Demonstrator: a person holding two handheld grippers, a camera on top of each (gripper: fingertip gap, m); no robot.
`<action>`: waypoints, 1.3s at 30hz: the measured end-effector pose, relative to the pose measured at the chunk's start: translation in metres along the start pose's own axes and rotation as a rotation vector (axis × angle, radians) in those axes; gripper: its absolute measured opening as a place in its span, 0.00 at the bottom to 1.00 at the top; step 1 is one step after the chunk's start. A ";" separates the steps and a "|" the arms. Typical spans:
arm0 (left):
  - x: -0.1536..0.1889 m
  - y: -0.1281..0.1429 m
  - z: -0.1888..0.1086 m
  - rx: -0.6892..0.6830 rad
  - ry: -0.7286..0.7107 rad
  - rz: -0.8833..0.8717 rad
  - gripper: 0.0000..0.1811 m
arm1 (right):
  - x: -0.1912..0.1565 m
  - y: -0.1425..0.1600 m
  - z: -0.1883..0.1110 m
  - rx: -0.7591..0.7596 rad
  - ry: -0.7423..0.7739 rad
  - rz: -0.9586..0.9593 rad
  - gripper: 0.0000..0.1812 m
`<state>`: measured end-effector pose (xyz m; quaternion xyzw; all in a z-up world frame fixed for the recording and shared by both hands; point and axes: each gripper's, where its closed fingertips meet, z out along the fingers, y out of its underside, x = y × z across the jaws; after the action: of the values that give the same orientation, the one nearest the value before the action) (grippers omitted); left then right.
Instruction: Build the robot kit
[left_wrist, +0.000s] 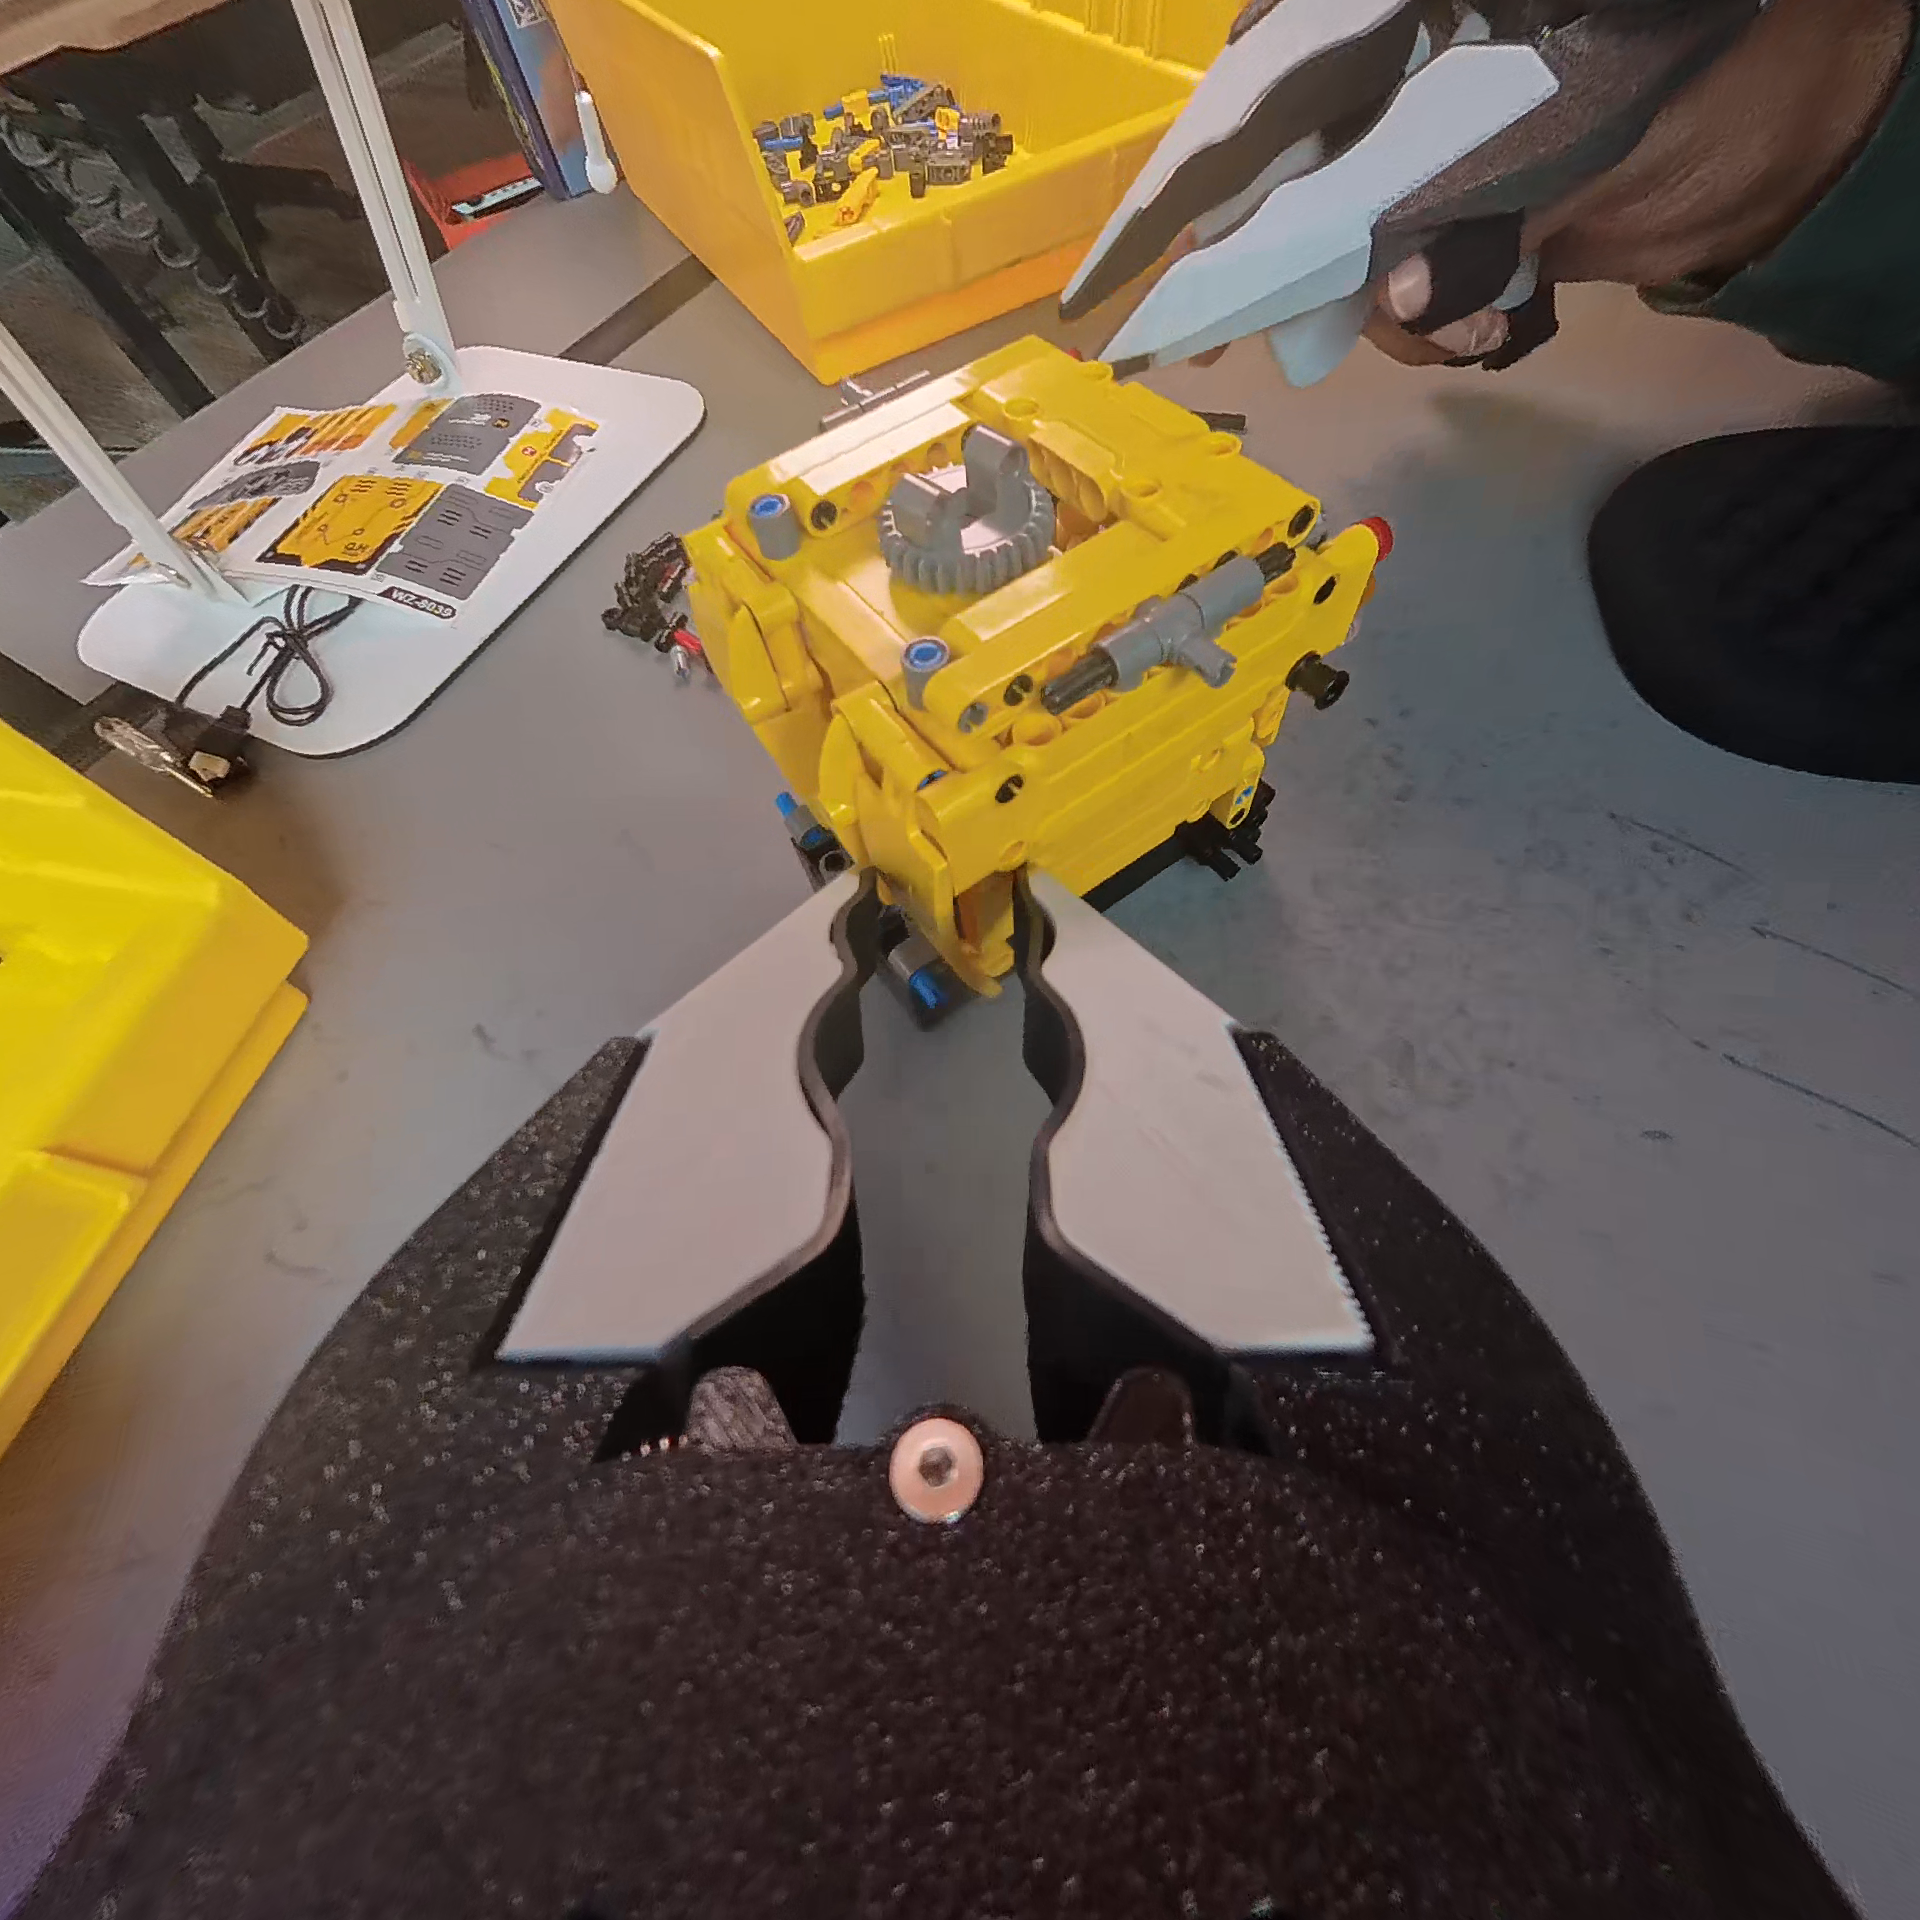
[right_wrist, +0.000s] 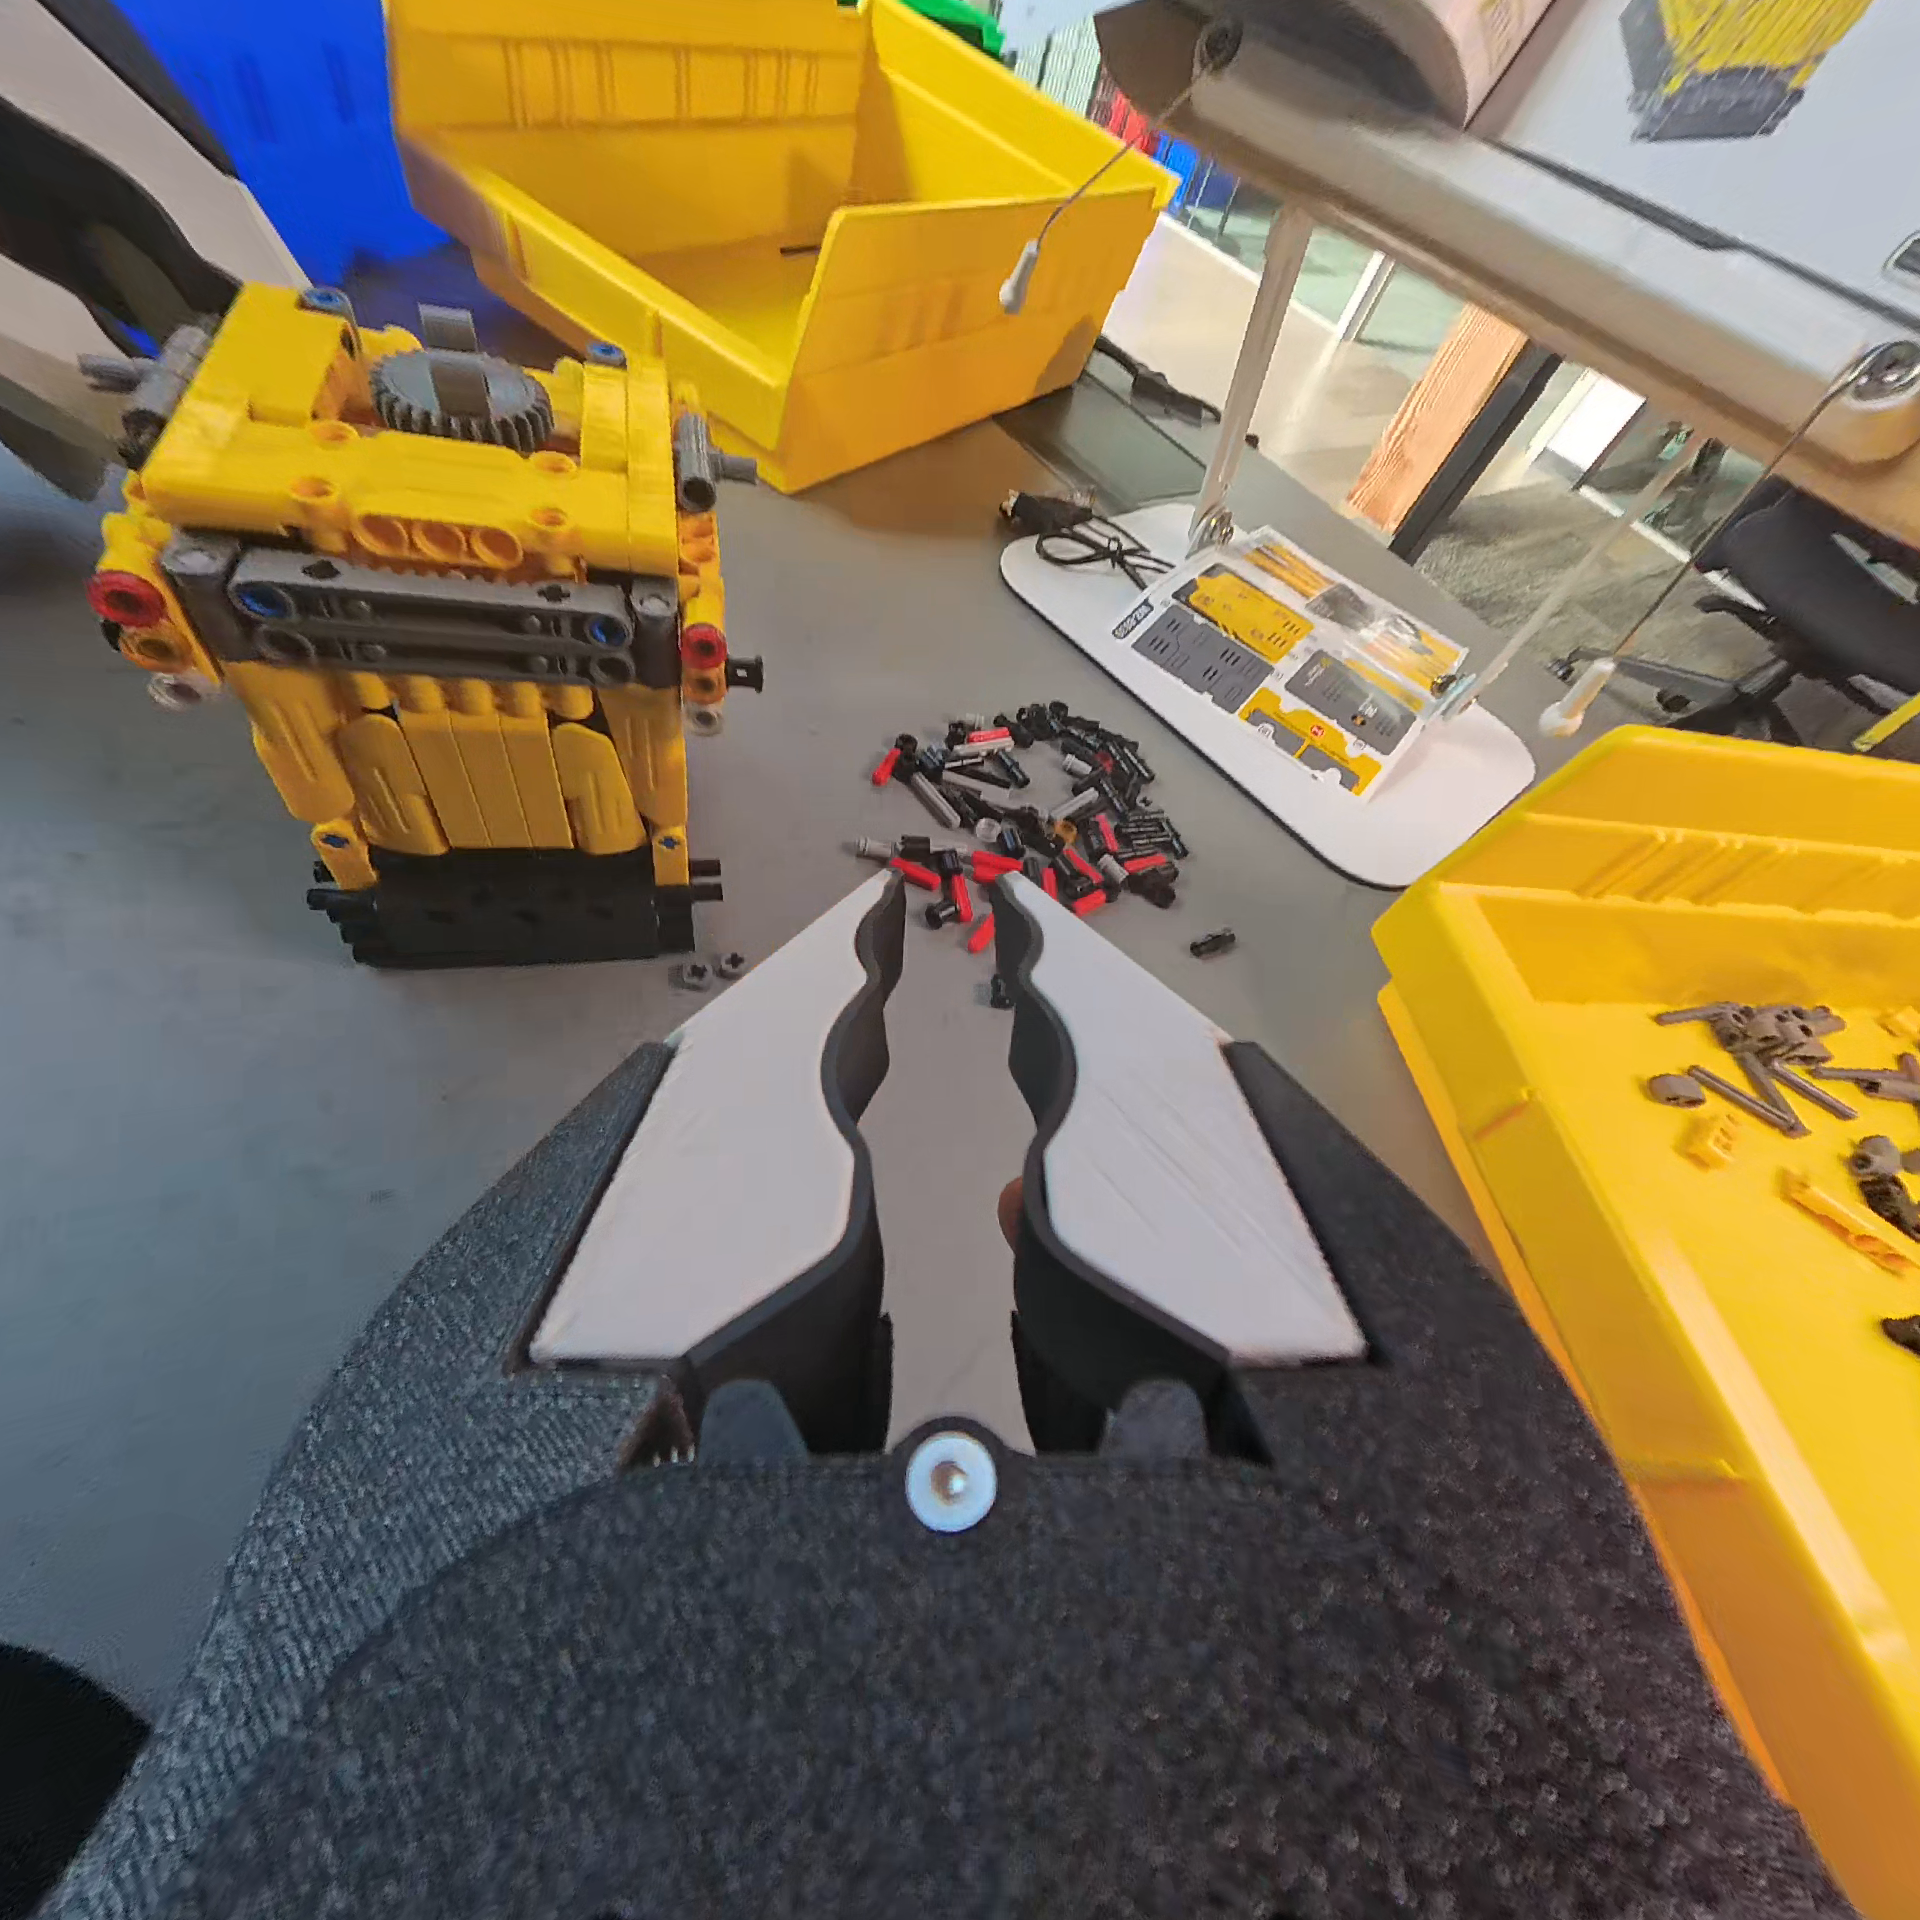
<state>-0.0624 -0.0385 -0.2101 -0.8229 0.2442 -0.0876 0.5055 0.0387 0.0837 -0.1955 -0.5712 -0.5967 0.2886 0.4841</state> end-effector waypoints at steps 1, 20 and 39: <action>0.001 0.000 -0.001 -0.006 0.010 0.008 0.13 | 0.001 0.005 0.001 -0.024 -0.004 -0.004 0.09; 0.041 0.001 -0.012 -0.007 0.230 0.103 0.12 | -0.044 0.053 0.021 -0.383 -0.335 -0.019 0.06; 0.037 -0.003 -0.026 0.041 0.276 0.059 0.14 | -0.049 0.005 -0.002 -0.113 -0.481 0.038 0.03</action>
<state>-0.0397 -0.0758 -0.1990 -0.7851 0.3336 -0.1899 0.4862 0.0365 0.0367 -0.2111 -0.5231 -0.6992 0.3916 0.2899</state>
